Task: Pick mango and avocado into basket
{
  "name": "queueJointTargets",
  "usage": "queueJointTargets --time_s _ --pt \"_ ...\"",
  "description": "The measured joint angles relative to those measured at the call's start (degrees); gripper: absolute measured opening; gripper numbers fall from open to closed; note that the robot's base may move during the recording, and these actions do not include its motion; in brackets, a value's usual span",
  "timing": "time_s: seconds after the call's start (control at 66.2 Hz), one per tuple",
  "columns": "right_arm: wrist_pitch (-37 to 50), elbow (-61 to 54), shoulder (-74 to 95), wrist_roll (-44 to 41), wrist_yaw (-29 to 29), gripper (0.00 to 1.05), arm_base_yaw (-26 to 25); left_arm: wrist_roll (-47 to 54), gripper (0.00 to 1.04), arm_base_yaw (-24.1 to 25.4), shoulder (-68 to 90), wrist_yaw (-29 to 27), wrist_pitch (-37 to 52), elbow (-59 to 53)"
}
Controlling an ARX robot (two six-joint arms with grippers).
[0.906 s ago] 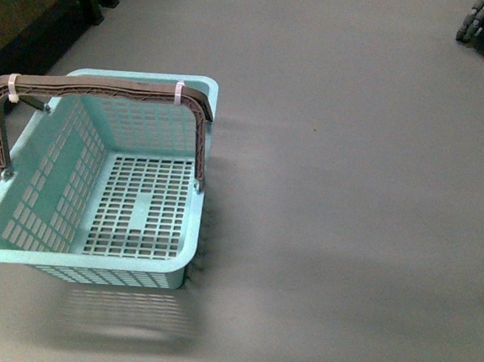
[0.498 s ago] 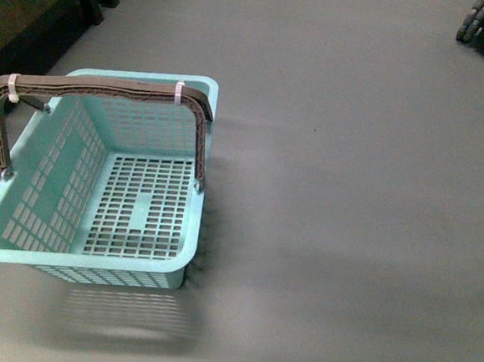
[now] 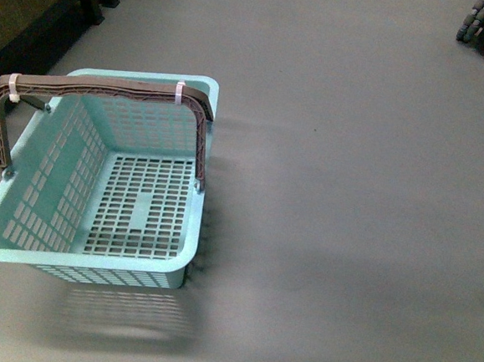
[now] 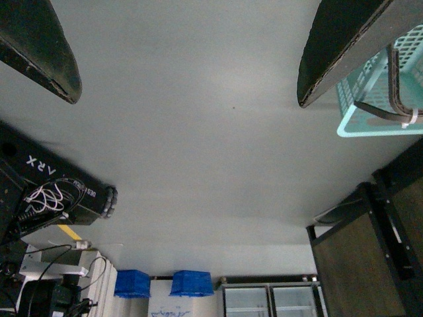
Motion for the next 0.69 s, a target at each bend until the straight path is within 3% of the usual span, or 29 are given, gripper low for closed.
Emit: queueJointTargets --time_s 0.121,0.362,0.498,0.694 --pt "0.0 0.0 0.0 0.02 0.0 0.96 0.0 -16.92 0.96 -1.77 13.99 -0.57 9.14 3.56" --pt "0.0 0.0 0.0 0.02 0.0 0.96 0.0 -47.36 0.96 -9.53 37.62 -10.34 26.82 8.76" --pt "0.0 0.0 0.0 0.0 0.0 0.96 0.0 -56.98 0.96 -12.04 50.8 -15.43 29.77 15.45" --pt "0.0 0.0 0.0 0.0 0.0 0.96 0.0 -59.3 0.96 -15.32 63.47 -17.64 29.07 28.06"
